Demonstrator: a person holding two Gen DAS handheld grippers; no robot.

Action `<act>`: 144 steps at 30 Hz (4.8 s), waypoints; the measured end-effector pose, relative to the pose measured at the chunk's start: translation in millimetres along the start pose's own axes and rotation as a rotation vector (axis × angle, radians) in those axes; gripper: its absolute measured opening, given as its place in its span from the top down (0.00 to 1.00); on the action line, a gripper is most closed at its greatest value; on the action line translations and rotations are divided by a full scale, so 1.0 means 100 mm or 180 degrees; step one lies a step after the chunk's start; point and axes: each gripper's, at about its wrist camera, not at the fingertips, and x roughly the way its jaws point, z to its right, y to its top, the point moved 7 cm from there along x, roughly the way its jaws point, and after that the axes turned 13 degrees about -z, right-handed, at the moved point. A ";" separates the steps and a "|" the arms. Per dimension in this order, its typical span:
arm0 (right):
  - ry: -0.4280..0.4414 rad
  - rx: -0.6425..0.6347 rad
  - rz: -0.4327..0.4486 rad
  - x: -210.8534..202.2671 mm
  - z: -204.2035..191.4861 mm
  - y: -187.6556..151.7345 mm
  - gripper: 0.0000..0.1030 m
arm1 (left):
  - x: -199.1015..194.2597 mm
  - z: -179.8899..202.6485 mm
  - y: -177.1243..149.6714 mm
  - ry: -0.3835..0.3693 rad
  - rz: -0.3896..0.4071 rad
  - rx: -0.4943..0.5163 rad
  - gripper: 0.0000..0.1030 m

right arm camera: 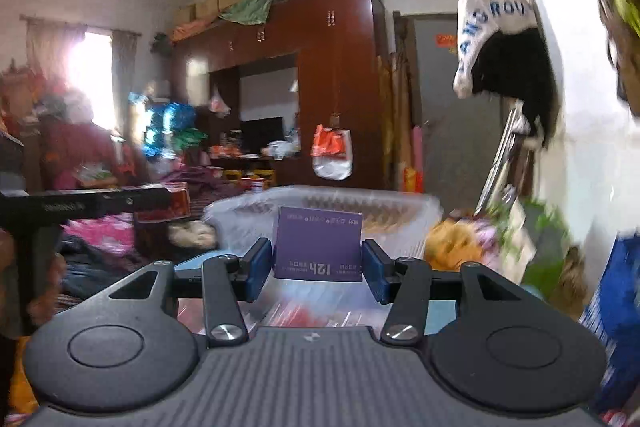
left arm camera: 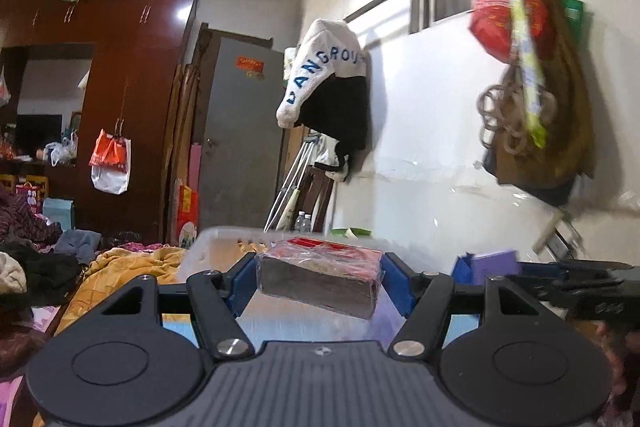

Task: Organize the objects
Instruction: 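Lift both items over the basket rim and release them inside, then grasp the lavender box with the left tool while the right grasps the wrapped white roll, then carry both items into the white basket and open both tools, then grasp the clear bag of white items with the left tool while the right grasps the white-pink box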

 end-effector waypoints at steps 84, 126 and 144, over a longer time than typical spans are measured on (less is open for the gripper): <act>-0.0231 0.0313 -0.0386 -0.21 -0.01 -1.07 0.22 | -0.51 -0.32 -1.41 0.0409 -0.0329 0.0126 0.27; -0.0139 0.0279 -0.0194 0.37 0.16 -0.04 0.00 | 0.73 -0.26 0.05 0.0606 -0.0699 -0.0098 0.04; 0.0087 0.0078 -0.0064 -0.27 -0.58 -1.03 0.00 | -0.64 0.59 -1.53 0.0148 -0.0377 0.0147 0.05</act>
